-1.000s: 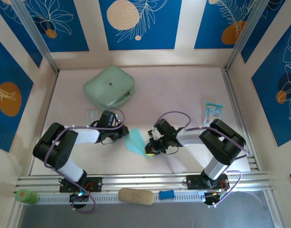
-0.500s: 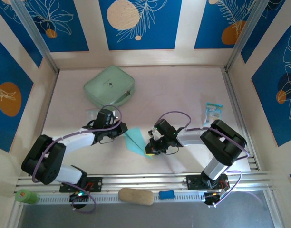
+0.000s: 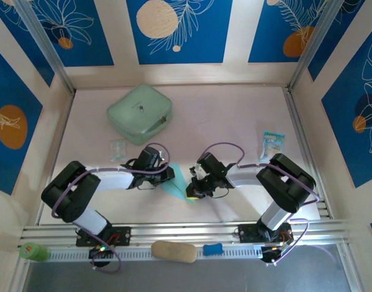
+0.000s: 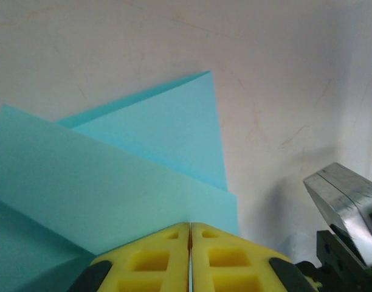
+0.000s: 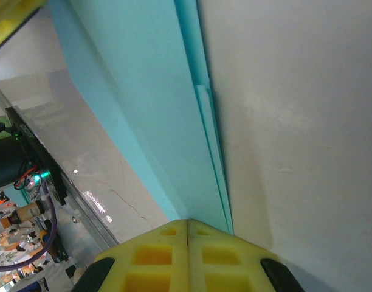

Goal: Fold a paper plane with a square sheet of paper (pick it up from the middle)
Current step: Perform the fourth fold on the wing at the bottom-center of the table.

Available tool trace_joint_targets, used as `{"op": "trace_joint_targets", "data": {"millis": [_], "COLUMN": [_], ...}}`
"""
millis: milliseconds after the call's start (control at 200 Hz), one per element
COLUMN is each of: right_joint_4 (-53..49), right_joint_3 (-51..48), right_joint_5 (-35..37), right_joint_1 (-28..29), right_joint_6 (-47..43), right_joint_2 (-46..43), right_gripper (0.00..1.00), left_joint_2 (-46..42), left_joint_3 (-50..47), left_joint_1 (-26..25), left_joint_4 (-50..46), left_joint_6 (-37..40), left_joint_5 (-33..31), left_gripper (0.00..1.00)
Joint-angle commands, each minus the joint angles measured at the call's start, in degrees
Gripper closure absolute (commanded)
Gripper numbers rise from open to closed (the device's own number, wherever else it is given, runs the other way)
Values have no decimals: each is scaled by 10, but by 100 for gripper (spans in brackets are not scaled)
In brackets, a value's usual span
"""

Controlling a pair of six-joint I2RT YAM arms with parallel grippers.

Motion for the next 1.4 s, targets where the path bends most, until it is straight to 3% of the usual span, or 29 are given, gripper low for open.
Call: {"op": "trace_joint_targets", "data": {"millis": [0, 305, 510, 700, 790, 1395], "right_joint_4": [-51, -45, -74, -111, -107, -41], "right_joint_3": [-16, -18, -22, -45, -58, -57], "right_joint_5": [24, 17, 21, 34, 27, -11], "right_joint_1": [-3, -3, -3, -5, -5, 0], "right_joint_6": [8, 14, 19, 25, 32, 54], "right_joint_2": [-4, -36, -93, -127, -125, -84], "right_gripper": [99, 98, 92, 76, 73, 73], "left_joint_2": [15, 32, 43, 41, 41, 39], "left_joint_3": [7, 8, 5, 4, 6, 5], "left_joint_1": [-2, -2, -3, -2, -2, -3], "left_joint_4": [18, 4, 2, -2, -5, -10], "left_joint_6": [-8, -1, -1, -1, -1, -4], "left_joint_5": [4, -3, -4, -9, -9, -12], "left_gripper": [92, 93, 94, 94, 95, 95]}}
